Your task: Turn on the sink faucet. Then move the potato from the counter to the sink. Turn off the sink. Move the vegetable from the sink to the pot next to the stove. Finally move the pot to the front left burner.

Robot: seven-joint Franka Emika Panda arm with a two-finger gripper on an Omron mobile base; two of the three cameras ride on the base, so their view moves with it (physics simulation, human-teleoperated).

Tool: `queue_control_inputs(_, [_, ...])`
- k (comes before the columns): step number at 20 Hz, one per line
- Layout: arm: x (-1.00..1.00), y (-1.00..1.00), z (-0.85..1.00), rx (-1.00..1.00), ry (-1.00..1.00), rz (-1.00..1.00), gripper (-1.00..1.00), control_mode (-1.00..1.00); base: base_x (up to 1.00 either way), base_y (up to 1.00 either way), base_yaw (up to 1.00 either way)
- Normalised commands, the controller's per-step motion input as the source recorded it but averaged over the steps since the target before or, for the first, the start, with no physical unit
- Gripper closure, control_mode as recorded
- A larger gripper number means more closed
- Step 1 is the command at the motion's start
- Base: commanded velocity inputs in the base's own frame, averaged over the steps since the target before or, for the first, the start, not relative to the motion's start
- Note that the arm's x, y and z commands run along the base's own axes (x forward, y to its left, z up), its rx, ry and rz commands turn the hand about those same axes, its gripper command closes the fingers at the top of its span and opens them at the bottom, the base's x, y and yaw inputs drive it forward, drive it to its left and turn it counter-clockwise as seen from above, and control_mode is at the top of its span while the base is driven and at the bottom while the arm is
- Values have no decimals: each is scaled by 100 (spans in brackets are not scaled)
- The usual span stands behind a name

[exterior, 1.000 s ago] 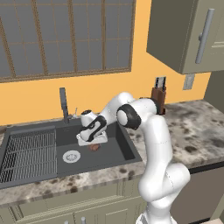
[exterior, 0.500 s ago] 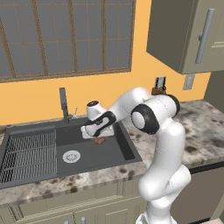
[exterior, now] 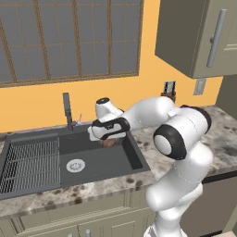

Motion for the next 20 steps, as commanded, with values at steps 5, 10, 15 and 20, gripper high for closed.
queue_control_inputs(5, [-20, -4, 49, 0, 0, 3, 100, -100, 0, 0, 0])
queue_control_inputs(10, [-4, -2, 12, 0, 0, 3, 100, -100, 0, 0, 0])
queue_control_inputs(15, [0, -11, 0, 1, 0, 1, 100, -100, 0, 0, 0])
queue_control_inputs(20, [4, -39, 0, 7, 2, 0, 100, -100, 0, 0, 0])
